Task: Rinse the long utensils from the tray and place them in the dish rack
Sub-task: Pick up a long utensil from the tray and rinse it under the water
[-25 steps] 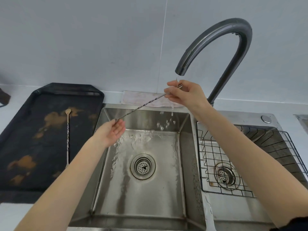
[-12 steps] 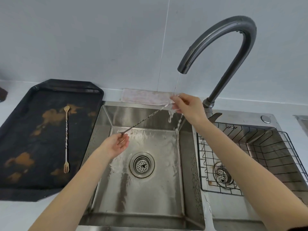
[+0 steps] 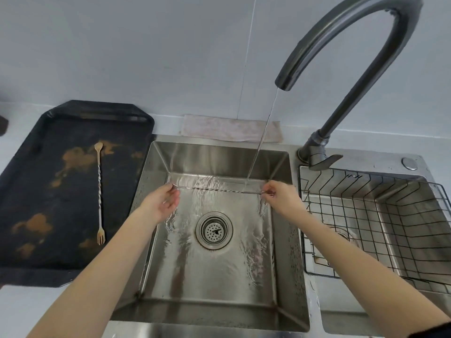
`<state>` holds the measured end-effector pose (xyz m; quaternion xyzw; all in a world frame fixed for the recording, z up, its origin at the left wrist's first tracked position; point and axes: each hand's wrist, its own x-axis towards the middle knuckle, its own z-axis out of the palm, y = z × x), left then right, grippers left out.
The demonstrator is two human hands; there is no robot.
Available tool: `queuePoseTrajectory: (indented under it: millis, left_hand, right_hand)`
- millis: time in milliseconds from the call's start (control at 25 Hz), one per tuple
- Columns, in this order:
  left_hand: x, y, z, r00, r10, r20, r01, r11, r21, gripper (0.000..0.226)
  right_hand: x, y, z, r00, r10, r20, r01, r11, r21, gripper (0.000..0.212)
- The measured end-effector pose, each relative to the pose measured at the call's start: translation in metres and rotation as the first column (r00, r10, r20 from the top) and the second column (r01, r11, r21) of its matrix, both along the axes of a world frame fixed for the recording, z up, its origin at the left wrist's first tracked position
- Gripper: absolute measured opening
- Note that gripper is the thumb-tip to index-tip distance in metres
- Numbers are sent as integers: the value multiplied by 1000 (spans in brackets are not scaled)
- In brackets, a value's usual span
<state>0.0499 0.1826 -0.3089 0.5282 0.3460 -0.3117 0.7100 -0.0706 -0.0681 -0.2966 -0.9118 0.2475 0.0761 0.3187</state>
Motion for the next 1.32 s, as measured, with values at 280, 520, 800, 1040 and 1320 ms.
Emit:
queuePoseTrajectory:
  millis: [280,520,800,1040,1320]
  left_hand:
    - [1,1,-31,988,-115,-103,119,992,41,15]
    - [-4,5,-63,964,-211,-161,230,966,115,25]
    - [-14,0,-81,960,-191,-205,239,940,243,20]
    - [-21,3,-80,943,-247,-224,301,919,253,15]
    - [-23,7,-63,890,-420,-177,456,815,356,10]
  right_hand:
    - [3,8,-54,944,101,-315,-151,979,-137,18]
    - [-4,10,-93,896,117,-428,-158,986,-61,17]
    - [-10,17,-110,878,119,-463,-158,986,-45,19]
    - [-17,21,-110,874,103,-476,-134,990,-33,25]
    - [-25,25,-87,877,119,-466,-159,986,-47,31]
